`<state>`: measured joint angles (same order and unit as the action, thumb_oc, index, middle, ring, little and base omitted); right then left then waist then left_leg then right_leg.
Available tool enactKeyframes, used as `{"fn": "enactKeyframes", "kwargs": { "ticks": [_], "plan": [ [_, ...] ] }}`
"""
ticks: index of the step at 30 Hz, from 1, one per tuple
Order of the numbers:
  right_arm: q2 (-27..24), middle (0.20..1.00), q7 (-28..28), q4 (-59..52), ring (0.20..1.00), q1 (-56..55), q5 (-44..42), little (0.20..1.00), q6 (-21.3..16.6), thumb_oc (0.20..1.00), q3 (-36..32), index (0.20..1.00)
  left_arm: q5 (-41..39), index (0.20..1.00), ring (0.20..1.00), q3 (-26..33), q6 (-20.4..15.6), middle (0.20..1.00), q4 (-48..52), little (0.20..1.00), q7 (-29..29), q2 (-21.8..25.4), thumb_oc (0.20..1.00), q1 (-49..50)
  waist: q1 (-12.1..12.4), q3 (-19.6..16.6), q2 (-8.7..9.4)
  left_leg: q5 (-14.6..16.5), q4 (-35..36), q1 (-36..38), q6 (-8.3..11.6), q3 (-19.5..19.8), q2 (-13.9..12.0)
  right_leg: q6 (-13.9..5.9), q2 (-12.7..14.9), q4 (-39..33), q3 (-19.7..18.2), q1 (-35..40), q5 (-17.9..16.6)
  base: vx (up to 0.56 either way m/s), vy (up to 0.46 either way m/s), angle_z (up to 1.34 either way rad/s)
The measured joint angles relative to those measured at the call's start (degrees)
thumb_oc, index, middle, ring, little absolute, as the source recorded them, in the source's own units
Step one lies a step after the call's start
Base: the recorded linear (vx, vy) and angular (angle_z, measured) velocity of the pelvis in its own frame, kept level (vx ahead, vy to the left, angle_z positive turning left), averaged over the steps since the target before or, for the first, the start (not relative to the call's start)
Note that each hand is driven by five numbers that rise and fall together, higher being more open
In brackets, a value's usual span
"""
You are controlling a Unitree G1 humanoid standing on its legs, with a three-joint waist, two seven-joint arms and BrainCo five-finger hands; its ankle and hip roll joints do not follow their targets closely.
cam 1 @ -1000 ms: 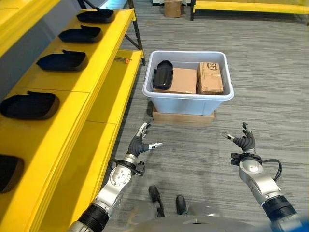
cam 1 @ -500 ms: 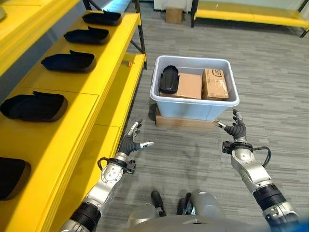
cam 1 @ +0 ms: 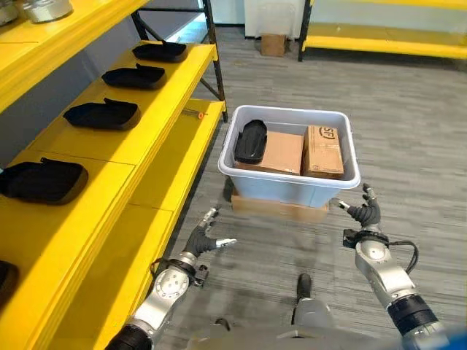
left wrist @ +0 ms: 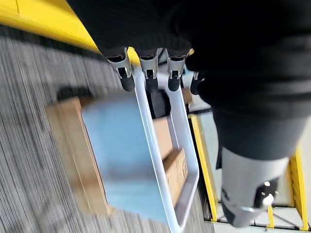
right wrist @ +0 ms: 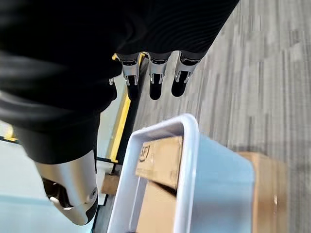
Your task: Move parts from the plastic box to the shelf.
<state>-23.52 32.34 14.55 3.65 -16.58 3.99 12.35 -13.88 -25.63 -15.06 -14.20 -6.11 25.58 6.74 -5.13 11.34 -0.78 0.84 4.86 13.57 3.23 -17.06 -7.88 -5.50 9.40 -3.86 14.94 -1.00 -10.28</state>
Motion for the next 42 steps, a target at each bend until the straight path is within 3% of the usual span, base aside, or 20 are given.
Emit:
{"fn": "enactKeyframes", "kwargs": {
  "ticks": [4, 7, 10, 13, 15, 17, 19, 21, 24, 27, 28, 29, 30, 32, 35, 36, 39, 40, 41, 42],
  "plan": [
    [-5.55, 1.0, 0.14, -0.19, 1.0, 3.28, 1.19, 1.0, -0.03, 1.0, -0.73, 1.0, -0.17, 1.0, 1.0, -0.15, -0.93, 1.0, -0.25, 1.0, 1.04, -1.43, 1.0, -4.66, -0.47, -0.14, -0.66, -5.81, -4.29, -2.76, 1.53, -1.09, -5.02, 3.95, -4.6, -1.38, 1.59, 1.12, 3.47, 0.25, -0.328, 0.02],
    [-5.76, 1.0, -0.18, -0.12, 1.0, 4.92, 1.71, 1.0, -0.78, 1.0, -1.16, 1.0, -0.15, 1.0, 1.0, -0.38, -1.49, 1.0, -0.55, 1.0, 1.25, -2.34, 1.0, -7.56, -1.15, -0.1, -1.58, -11.28, -12.23, -9.2, 5.89, -1.2, -7.99, 6.91, -6.4, -0.59, 3.15, 0.01, 6.86, 0.28, -0.412, 0.2],
    [-5.78, 1.0, -1.01, -1.08, 1.0, 4.53, 2.19, 1.0, -1.22, 1.0, -2.32, 1.0, -0.12, 1.0, 1.0, -0.89, -1.55, 1.0, -0.55, 1.0, 1.29, -2.32, 1.0, -8.21, -2.22, -0.14, -1.98, -16.95, -12.27, -10.43, 8.74, -1.94, -9.27, 8.98, -6.98, 0.81, 4.12, -0.64, 9.13, 0.13, -0.193, 0.14],
    [-5.72, 1.0, -2.41, -2.35, 1.0, 3.2, 2.27, 1.0, -1.7, 1.0, -2.69, 1.0, 0.03, 1.0, 1.0, -1.51, -1.55, 1.0, -0.53, 1.0, 2.01, -2.66, 1.0, -9.02, -2.01, 0.13, -1.4, -13.6, -24.5, -16.17, 9.06, -0.44, -8.98, 11.33, -7.18, 1.19, 3.05, -0.23, 9.6, 0.13, -0.006, -0.2],
    [-4.27, 1.0, -3.08, -2.13, 1.0, 1.97, 2.25, 1.0, -2.25, 1.0, -2.38, 1.0, -0.05, 1.0, 1.0, -0.49, -1.56, 1.0, -0.54, 1.0, 1.92, -2.55, 1.0, -9.55, -1.72, 0.68, -0.55, -5.1, -25.87, -19.47, 6.89, 1.0, -4.59, 11.6, -7.21, 1.29, 1.38, 0.57, 10.22, 0.14, 0.196, -0.38],
    [-3.44, 1.0, -3.59, -2.17, 1.0, 1.25, 2.25, 1.0, -2.57, 1.0, -0.56, 1.0, -0.2, 1.0, 1.0, -0.16, -1.55, 1.0, -1.03, 1.0, 1.28, -2.0, 1.0, -9.8, -2.13, 0.9, -0.2, -4.97, -15.64, -20.47, 7.05, 1.84, -3.21, 11.08, -7.55, 1.41, -0.03, 2.21, 10.57, 0.24, 0.323, -0.32],
    [-2.84, 1.0, -4.54, -1.91, 1.0, 0.3, 2.23, 1.0, -2.44, 1.0, 0.45, 1.0, -1.24, 1.0, 1.0, 0.45, -2.01, 1.0, -3.08, 1.0, 1.01, -1.41, 1.0, -9.65, -1.33, 1.81, 1.31, -8.43, -3.56, -20.28, 7.01, 5.01, -6.92, 10.24, -7.88, 3.52, -2.15, 3.48, 12.02, 0.24, 0.289, -0.58],
    [-3.02, 1.0, -4.63, -2.12, 1.0, 0.27, 2.23, 1.0, -2.65, 1.0, 0.62, 1.0, -1.32, 1.0, 1.0, 1.07, -1.96, 1.0, -4.42, 1.0, 1.06, -1.32, 1.0, -8.74, -1.9, 2.12, 1.85, -10.2, -2.12, -21.71, 7.42, 5.2, -10.58, 10.99, -7.21, 4.38, -3.12, 4.49, 12.76, 0.24, 0.326, -0.49],
    [-4.16, 1.0, -4.79, -2.06, 1.0, -0.03, 2.2, 1.0, -2.51, 1.0, 1.0, 1.0, -1.35, 1.0, 1.0, 1.02, -2.1, 1.0, -6.94, 1.0, 2.08, -2.36, 1.0, -9.1, -2.16, 2.45, 2.43, -11.06, -5.96, -23.33, 6.74, 5.13, -11.74, 9.1, -4.54, 8.43, -5.81, 5.3, 15.24, 0.3, 0.461, -0.37],
    [-4.87, 1.0, -5.66, -1.88, 1.0, -1.3, 2.18, 1.0, -2.53, 1.0, 0.07, 1.0, -1.32, 1.0, 1.0, 1.11, -2.29, 1.0, -6.86, 1.0, 2.09, -2.5, 1.0, -7.91, -2.12, 1.84, -0.64, -10.44, -5.96, -16.28, 5.75, 4.06, -7.14, 5.86, -3.81, 10.13, -7.68, 7.03, 16.71, 0.24, 0.35, -0.29],
    [-5.24, 1.0, -5.79, -1.89, 1.0, -2.52, 2.16, 1.0, -2.49, 1.0, -0.43, 1.0, -1.32, 1.0, 1.0, 1.2, -2.48, 1.0, -6.82, 1.0, 2.04, -2.61, 1.0, -7.93, -2.56, 1.75, -2.34, -10.26, -5.9, -13.19, 3.05, 1.71, -5.48, 3.75, -3.87, 10.88, -7.57, 7.48, 17.49, 0.19, 0.244, 0.29],
    [-4.42, 1.0, -6.28, -1.32, 1.0, -3.47, 2.02, 1.0, -2.28, 1.0, -1.44, 1.0, -1.34, 1.0, 1.0, 1.69, -2.51, 1.0, -7.22, 1.0, 2.09, -2.21, 1.0, -8.58, -3.92, 2.69, -1.79, -7.71, -2.67, -9.91, 0.72, 0.0, -2.61, 1.2, -1.71, 14.02, -6.91, 6.82, 19.19, 0.28, 0.336, 0.03],
    [-1.81, 1.0, -6.94, -1.9, 1.0, -4.6, 2.08, 1.0, -2.19, 1.0, -1.21, 1.0, -1.33, 1.0, 1.0, 3.11, -2.22, 1.0, -7.05, 1.0, 2.02, -0.87, 1.0, -7.77, -1.98, 2.48, 1.91, -6.55, -0.38, -8.93, -0.35, -2.45, 1.66, -0.34, 2.48, 14.67, -7.14, 5.54, 18.92, 0.25, 0.269, -0.04],
    [1.38, 1.0, -7.36, -2.57, 1.0, -4.61, 2.08, 1.0, -1.74, 1.0, -0.02, 1.0, -1.3, 1.0, 1.0, 3.27, -1.4, 1.0, -6.8, 1.0, 1.97, 0.96, 1.0, -6.61, -0.54, 2.59, 3.44, -3.96, 0.82, -6.84, -4.48, -3.22, 5.86, -3.59, 7.2, 15.42, -4.02, 4.98, 14.2, 0.19, 0.198, -0.22],
    [4.1, 1.0, -7.21, -4.65, 1.0, -4.62, 2.19, 1.0, -1.81, 1.0, -0.13, 1.0, -1.22, 1.0, 1.0, 4.52, -1.5, 1.0, -2.63, 1.0, 1.91, 5.48, 1.0, -2.1, 2.89, 2.15, 8.05, -3.44, 0.43, -8.84, -4.93, -4.25, 7.92, -3.68, 7.6, 7.19, -1.45, 3.23, 8.78, 0.08, 0.189, -0.08],
    [3.8, 1.0, -7.11, -4.72, 1.0, -3.78, 2.18, 1.0, -1.91, 1.0, 0.28, 1.0, -1.19, 1.0, 1.0, 4.83, -1.22, 1.0, -2.71, 1.0, 1.93, 5.27, 1.0, -1.51, 3.84, 2.21, 8.27, -3.45, -0.61, -10.29, -4.88, -4.28, 7.59, -3.59, 7.07, 6.29, -1.08, 2.63, 7.7, 0.02, 0.18, -0.06],
    [1.68, 1.0, -6.96, -5.87, 1.0, 0.96, 2.3, 1.0, -3.21, 1.0, 0.4, 1.0, -1.21, 1.0, 1.0, 4.81, -1.51, 1.0, -2.71, 1.0, 2.26, 4.28, 1.0, -5.43, 4.66, 2.86, 7.41, 0.79, -5.81, -12.07, -5.9, -4.19, 6.68, -1.81, 6.72, 9.45, -0.57, 2.13, 5.67, 0.1, 0.238, 0.09],
    [1.0, 1.0, -7.21, -6.3, 1.0, -0.23, 2.31, 1.0, -3.23, 1.0, -0.39, 1.0, -1.02, 1.0, 1.0, 4.61, -1.43, 1.0, -2.77, 1.0, 2.67, 3.84, 1.0, -7.06, 3.95, 3.5, 7.75, 2.37, -9.76, -12.7, -7.2, -4.94, 7.86, -3.42, 8.13, 15.62, -2.18, -0.56, 6.07, 0.19, -0.046, 0.09],
    [-2.99, 1.0, -8.04, -9.82, 1.0, -0.82, 2.34, 1.0, -3.6, 1.0, -1.44, 1.0, -0.77, 1.0, 1.0, 4.68, -1.14, 1.0, -1.81, 1.0, 2.75, 1.38, 1.0, -8.01, 2.8, 5.84, 3.7, 4.56, -8.82, -11.44, -9.6, -4.3, 8.74, -5.54, 9.25, 35.4, -6.01, -10.31, 7.22, 0.13, -0.331, 0.2],
    [-1.97, 1.0, -8.73, -7.94, 1.0, -2.64, 2.71, 1.0, -4.26, 1.0, -2.36, 1.0, -0.5, 1.0, 1.0, 4.57, -0.82, 1.0, -0.44, 1.0, 3.18, 2.08, 1.0, -6.71, 0.93, 6.04, 3.12, 4.07, -7.82, -9.85, -7.54, -5.37, 7.54, -4.59, 8.15, 34.61, -6.13, -14.36, 8.47, 0.15, -0.417, 0.02]
  ]
}}
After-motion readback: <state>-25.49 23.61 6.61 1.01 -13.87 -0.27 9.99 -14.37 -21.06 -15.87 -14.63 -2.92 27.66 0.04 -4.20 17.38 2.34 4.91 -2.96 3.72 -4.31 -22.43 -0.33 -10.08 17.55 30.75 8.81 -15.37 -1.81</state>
